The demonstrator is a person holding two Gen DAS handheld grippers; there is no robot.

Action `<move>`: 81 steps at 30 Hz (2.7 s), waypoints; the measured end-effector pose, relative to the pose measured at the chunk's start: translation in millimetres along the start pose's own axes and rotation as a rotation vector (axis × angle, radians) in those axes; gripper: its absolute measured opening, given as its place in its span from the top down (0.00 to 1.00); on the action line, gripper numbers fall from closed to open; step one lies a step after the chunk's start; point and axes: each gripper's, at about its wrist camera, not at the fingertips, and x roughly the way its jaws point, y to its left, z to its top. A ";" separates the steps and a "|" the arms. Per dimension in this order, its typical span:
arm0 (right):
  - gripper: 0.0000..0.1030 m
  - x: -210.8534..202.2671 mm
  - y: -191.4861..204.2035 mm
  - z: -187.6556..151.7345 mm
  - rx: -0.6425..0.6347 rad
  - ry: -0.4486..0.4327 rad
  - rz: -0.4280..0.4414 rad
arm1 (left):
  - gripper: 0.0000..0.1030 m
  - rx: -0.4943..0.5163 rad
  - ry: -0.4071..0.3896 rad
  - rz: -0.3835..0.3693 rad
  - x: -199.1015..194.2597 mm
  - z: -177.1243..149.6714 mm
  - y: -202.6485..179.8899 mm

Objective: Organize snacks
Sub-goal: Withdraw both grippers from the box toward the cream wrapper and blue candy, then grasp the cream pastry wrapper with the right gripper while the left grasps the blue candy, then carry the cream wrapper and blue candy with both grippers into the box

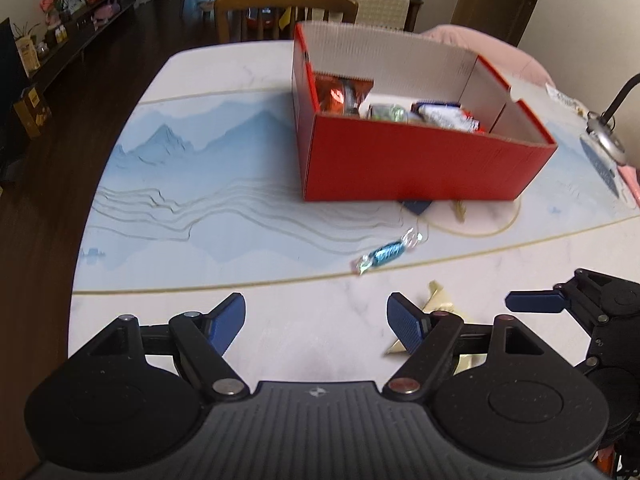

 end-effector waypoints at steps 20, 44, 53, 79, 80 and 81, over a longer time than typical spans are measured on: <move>0.56 19.6 0.9 -0.3 -0.079 0.052 0.046 | 0.25 0.187 0.071 -0.029 44.4 17.2 -29.9; 0.64 -16.0 -73.1 -18.0 0.105 0.019 0.043 | 0.83 0.442 0.134 -0.090 104.2 42.8 -83.0; 0.64 -22.9 -87.5 -17.7 0.171 -0.013 -0.012 | 0.88 0.321 0.145 -0.068 102.0 40.4 -87.6; 0.65 -89.6 -101.2 70.1 0.211 -0.261 -0.117 | 0.88 0.085 -0.079 -0.090 -9.9 98.2 -64.7; 0.65 -89.0 -102.9 74.6 0.210 -0.265 -0.121 | 0.88 0.084 -0.085 -0.084 -10.3 104.0 -64.2; 0.65 -87.4 -104.9 80.1 0.209 -0.269 -0.126 | 0.88 0.083 -0.090 -0.079 -10.1 108.9 -64.1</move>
